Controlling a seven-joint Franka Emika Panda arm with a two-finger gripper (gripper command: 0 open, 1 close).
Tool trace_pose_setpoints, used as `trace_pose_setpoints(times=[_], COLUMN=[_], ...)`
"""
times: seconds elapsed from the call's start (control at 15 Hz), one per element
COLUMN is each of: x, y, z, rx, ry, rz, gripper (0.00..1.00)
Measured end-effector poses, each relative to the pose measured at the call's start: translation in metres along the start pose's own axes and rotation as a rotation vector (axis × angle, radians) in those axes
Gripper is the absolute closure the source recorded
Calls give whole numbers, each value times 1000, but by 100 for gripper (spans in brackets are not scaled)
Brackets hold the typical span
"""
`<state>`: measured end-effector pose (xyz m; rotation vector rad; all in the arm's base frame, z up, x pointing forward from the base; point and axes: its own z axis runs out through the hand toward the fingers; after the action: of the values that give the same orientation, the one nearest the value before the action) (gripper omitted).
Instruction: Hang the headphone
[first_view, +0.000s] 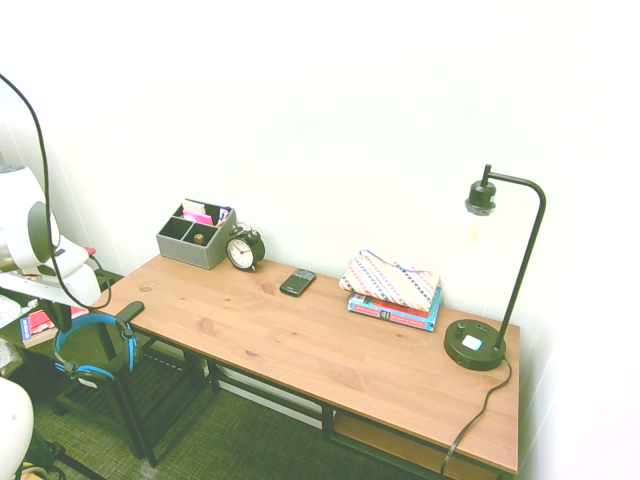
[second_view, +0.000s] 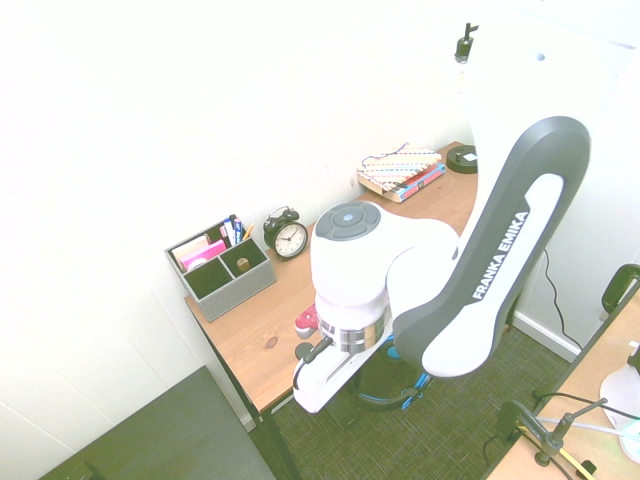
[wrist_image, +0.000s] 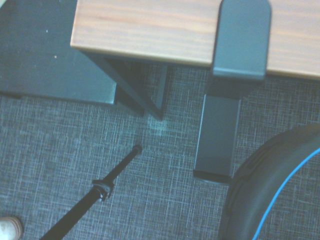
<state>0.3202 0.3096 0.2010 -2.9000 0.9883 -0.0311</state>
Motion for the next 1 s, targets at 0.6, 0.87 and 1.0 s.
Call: trace_pose_setpoints(times=[0.6,0.87,1.0], x=[-9,-8,-6], y=[-43,-44,-44], z=[88,110,118], rx=[-80,-112,-122], ry=[-10,0,-1], rz=[9,35,39], gripper=[100,0,0])
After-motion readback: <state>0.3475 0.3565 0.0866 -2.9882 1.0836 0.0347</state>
